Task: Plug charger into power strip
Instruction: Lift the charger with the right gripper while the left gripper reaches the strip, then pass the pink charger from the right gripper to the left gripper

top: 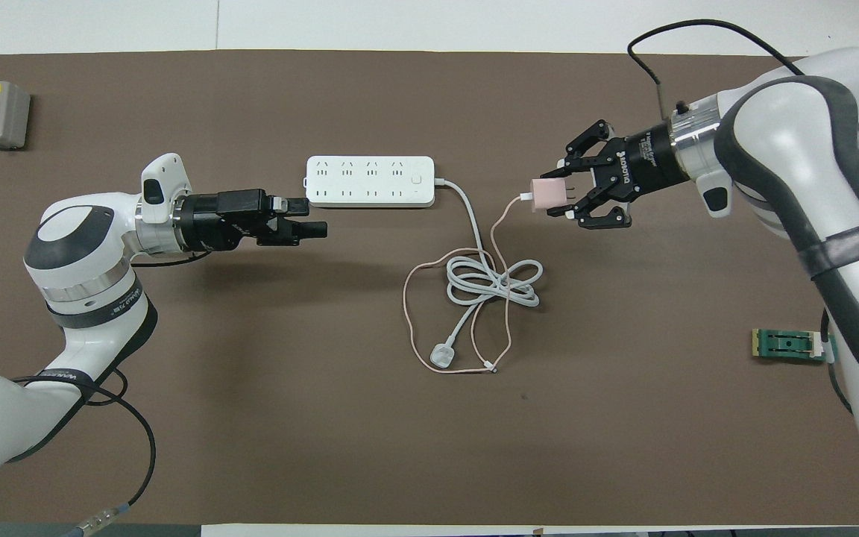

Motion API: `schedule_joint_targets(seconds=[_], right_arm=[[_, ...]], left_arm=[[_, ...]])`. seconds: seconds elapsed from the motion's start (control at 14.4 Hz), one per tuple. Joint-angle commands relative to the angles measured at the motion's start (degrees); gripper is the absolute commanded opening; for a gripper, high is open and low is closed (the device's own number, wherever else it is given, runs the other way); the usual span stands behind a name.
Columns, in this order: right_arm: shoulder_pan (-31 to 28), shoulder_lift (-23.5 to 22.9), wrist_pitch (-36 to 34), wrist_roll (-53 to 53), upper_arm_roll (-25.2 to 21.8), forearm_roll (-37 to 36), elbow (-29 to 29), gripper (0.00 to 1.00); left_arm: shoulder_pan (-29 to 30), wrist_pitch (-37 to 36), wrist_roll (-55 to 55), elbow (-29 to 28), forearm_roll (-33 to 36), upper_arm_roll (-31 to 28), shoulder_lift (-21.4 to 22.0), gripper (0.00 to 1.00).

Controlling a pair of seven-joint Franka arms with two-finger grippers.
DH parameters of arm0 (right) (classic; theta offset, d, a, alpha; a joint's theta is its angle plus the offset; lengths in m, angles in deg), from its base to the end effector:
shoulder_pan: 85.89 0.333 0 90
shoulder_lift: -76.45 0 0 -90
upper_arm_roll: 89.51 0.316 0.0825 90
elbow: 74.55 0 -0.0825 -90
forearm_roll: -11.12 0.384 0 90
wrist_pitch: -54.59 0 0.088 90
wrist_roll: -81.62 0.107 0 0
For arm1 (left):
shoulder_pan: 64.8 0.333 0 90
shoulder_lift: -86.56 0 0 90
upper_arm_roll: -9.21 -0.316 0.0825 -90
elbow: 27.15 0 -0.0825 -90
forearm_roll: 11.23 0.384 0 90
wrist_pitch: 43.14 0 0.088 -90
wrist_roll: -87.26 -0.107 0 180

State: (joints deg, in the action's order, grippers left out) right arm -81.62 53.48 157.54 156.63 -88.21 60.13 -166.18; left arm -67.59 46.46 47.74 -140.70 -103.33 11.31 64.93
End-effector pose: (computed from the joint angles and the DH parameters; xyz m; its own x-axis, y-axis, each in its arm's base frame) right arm 0.6504 0.1257 0.4114 0.0057 -0.6734 -0.7393 -0.9911 -0.1019 0.0851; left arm 0.5758 -0.1558 0.3246 0.9929 -0.0657 -0.0988 0.1014 0.0379 0.9941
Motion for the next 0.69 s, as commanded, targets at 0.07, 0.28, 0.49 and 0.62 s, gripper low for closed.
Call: schedule_joint_targets(seconds=[0.07, 0.28, 0.49, 0.62], right_arm=[[6.69, -0.23, 5.58, 4.6, -0.15, 2.31, 1.63, 0.0], [11.97, -0.49, 10.24, 7.85, -0.15, 2.49, 2.59, 0.0], [16.72, -0.93, 13.93, 11.98, -0.15, 2.67, 4.18, 0.0], [19.01, -1.11, 16.65, 12.79, -0.15, 2.84, 4.18, 0.0]], left_arm=[[-2.39, 1.09, -1.0, 0.44, -0.97, -0.69, -0.61, 1.0], [-2.58, 2.67, -1.17, 0.79, -2.02, -0.61, -0.7, 1.0], [-2.58, 3.99, -1.35, 0.7, -2.55, -0.61, -0.79, 1.0], [-2.58, 4.17, -1.44, 0.61, -2.55, -0.61, -0.79, 1.0]])
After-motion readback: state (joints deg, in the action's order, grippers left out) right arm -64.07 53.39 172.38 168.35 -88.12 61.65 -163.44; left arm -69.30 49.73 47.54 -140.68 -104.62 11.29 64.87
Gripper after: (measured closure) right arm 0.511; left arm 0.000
